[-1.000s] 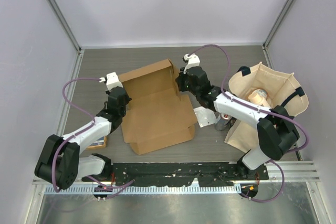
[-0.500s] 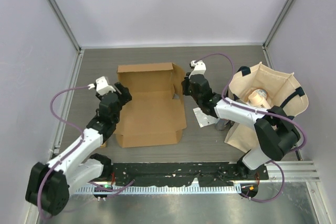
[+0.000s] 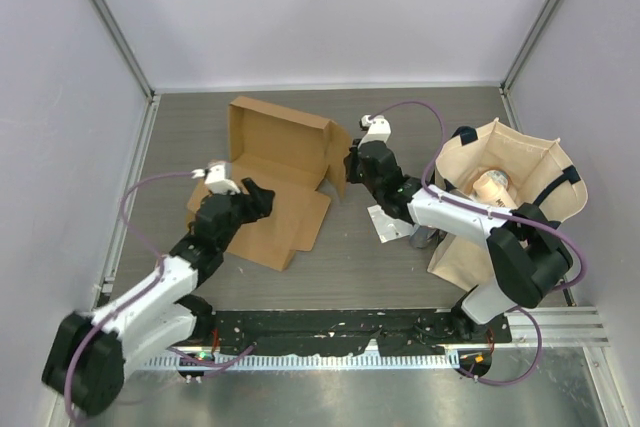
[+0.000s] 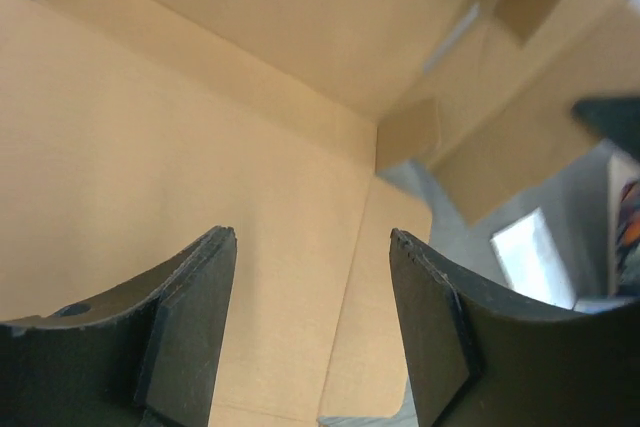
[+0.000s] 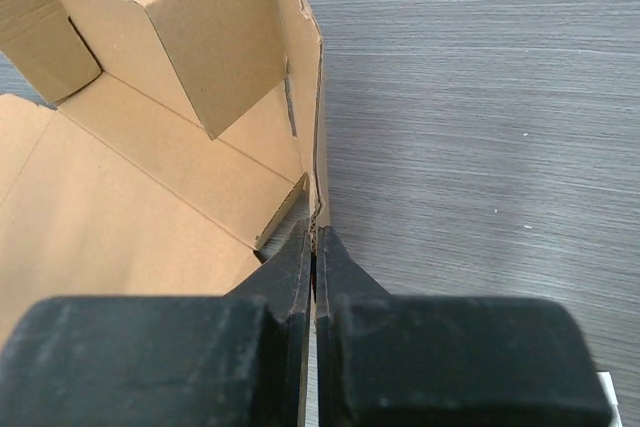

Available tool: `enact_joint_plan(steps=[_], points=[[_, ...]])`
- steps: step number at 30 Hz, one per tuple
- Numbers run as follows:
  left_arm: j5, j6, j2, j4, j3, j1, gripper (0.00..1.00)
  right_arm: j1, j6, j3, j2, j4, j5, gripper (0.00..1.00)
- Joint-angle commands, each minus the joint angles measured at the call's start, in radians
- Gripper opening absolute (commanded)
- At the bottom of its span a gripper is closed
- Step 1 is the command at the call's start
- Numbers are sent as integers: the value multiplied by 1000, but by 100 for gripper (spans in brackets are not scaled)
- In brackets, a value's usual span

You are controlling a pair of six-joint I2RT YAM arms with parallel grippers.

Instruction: Fold the paper box

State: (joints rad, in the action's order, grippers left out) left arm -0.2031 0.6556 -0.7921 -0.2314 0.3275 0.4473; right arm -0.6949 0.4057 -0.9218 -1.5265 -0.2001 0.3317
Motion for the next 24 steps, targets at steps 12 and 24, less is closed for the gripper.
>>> enact_joint_plan(steps=[12,24], points=[[136,-397,-740,-634,295,324,73,-14,122,-158,-14,142,-22,2],[-246,-522,-941,-749,397,435,63,-29,202,-207,-18,194,-11,2]])
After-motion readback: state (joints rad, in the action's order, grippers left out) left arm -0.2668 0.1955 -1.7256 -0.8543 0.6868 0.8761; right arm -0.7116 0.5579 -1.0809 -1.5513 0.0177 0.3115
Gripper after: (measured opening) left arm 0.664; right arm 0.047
